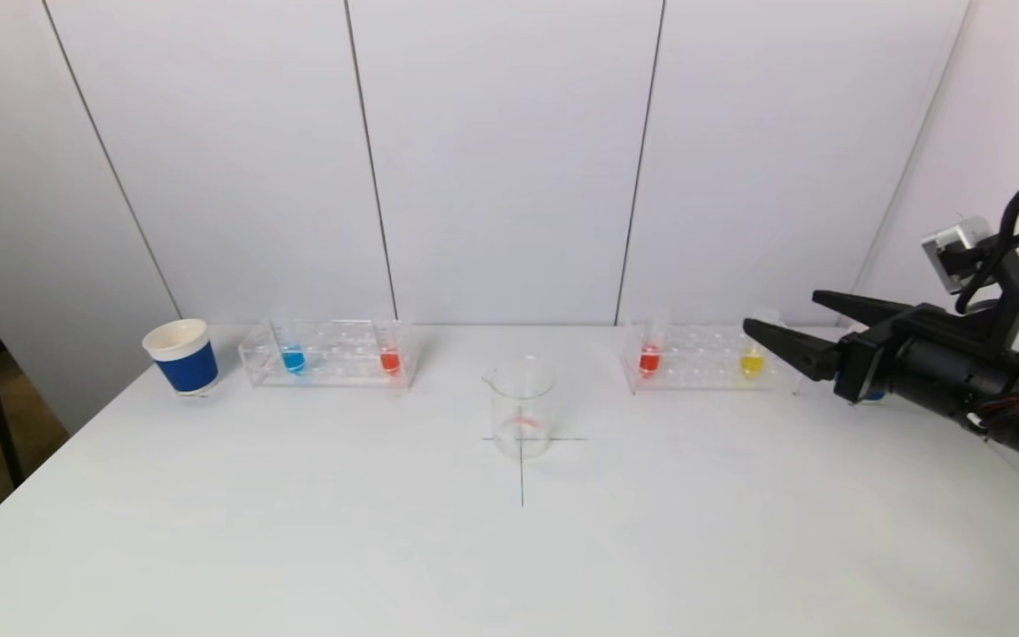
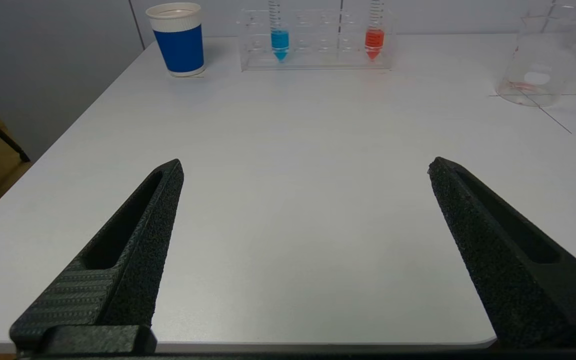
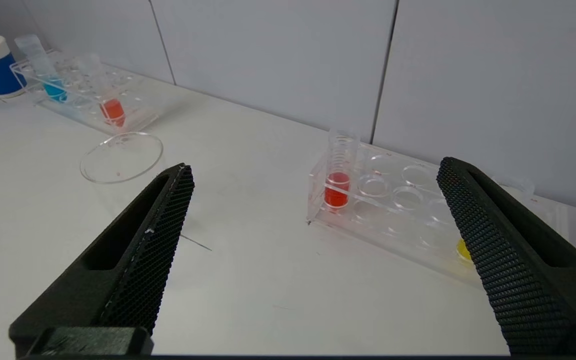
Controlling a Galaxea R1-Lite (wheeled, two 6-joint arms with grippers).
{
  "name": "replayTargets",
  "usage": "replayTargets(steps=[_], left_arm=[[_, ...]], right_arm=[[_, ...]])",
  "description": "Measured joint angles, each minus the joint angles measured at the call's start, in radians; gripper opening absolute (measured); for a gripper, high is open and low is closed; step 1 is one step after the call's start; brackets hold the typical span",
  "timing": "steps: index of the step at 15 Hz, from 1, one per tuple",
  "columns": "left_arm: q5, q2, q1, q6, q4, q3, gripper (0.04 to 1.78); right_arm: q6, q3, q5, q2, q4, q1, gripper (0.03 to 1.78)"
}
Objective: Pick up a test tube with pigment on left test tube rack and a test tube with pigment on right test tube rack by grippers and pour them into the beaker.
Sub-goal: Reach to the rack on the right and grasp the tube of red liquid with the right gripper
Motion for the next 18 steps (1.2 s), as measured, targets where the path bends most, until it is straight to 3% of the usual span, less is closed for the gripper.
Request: replayTargets(steps=[7,10,18], left_arm=[[-0.001,0.0,0.0,0.0,0.0,0.0,1.72],[0.0,0.0,0.0,0.0,0.0,0.0,1.72],[0.0,0.0,0.0,0.0,0.0,0.0,1.72]], right_arm=[[-0.005,-0.003,-0.01,0.27,-0.312,0.027,1.77],[0.004,-0.034,-0.011,0.353,-0.343,0.042,1.77],[0.03,-0.137,-0.064,0.546,-0.457,0.087,1.77]])
